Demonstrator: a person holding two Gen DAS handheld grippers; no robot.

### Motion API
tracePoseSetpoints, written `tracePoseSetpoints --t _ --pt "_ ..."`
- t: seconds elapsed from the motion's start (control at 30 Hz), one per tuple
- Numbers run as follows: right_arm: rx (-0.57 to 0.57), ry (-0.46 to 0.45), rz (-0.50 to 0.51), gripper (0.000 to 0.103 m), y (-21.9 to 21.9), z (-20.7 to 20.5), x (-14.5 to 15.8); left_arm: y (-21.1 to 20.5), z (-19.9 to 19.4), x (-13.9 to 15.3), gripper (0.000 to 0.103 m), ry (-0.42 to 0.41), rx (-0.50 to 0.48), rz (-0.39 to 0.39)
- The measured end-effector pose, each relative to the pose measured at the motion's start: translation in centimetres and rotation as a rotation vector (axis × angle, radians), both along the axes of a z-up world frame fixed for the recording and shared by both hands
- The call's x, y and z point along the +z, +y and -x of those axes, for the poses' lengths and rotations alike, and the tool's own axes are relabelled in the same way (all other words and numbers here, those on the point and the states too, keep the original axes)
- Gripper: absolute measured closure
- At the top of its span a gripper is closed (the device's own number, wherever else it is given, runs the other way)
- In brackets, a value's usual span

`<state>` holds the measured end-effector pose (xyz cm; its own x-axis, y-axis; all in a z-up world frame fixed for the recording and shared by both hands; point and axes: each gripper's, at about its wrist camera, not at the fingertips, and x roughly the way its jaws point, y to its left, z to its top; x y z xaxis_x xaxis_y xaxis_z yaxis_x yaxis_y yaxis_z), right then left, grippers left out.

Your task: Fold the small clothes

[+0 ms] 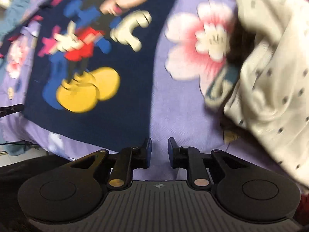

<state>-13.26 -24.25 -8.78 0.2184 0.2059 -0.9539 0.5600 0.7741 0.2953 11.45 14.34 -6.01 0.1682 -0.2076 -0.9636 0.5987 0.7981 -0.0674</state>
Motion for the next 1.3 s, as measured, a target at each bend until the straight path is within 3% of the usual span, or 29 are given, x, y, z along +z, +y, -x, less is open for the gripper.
tracePoseSetpoints --t 0.1,0.23,0.4,0.53,0.63,0.73,0.8,0.9,1.03,1.17,1.3 --pt "0.032 -0.111 0.031 0.068 0.1 -0.4 1.8 -2.3 0.8 1.3 0.000 -0.089 -0.067 -0.009" --pt "0.154 -0.152 0.075 0.068 2.3 -3.4 1.9 -5.3 1.6 1.1 0.000 -0.066 -0.124 0.032" --pt "0.277 -0.080 0.100 0.064 4.6 -4.8 -0.3 -7.7 3.5 -1.9 0.000 -0.005 -0.185 -0.004" --pt "0.287 0.012 0.098 0.058 4.8 -4.1 -2.7 -7.8 4.9 -4.5 0.000 0.011 -0.216 -0.075" --pt "0.288 -0.007 0.082 0.048 5.0 -3.7 -2.8 -7.9 5.5 -4.7 0.000 -0.012 -0.238 -0.075" --pt "0.290 -0.011 0.122 0.048 4.9 -3.9 -2.0 -8.7 5.5 -4.6 0.000 -0.009 -0.219 -0.106" --pt "0.269 -0.080 0.142 0.049 4.4 -4.2 -0.2 -9.2 5.2 -4.2 0.000 -0.002 -0.191 -0.111" --pt "0.185 -0.238 0.172 0.048 1.8 -4.1 3.7 -9.7 4.8 -3.2 0.000 0.004 -0.147 -0.066" --pt "-0.001 -0.356 0.252 0.048 -4.5 -2.6 7.5 -10.4 4.6 -2.5 0.000 0.006 -0.130 -0.050" --pt "-0.319 -0.390 0.305 0.048 -14.0 2.1 9.1 -11.1 5.3 -1.7 0.000 -0.013 -0.138 -0.053" --pt "-0.697 -0.387 0.248 0.048 -23.4 9.2 8.4 -11.8 6.4 -1.5 0.000 -0.012 -0.115 -0.063"
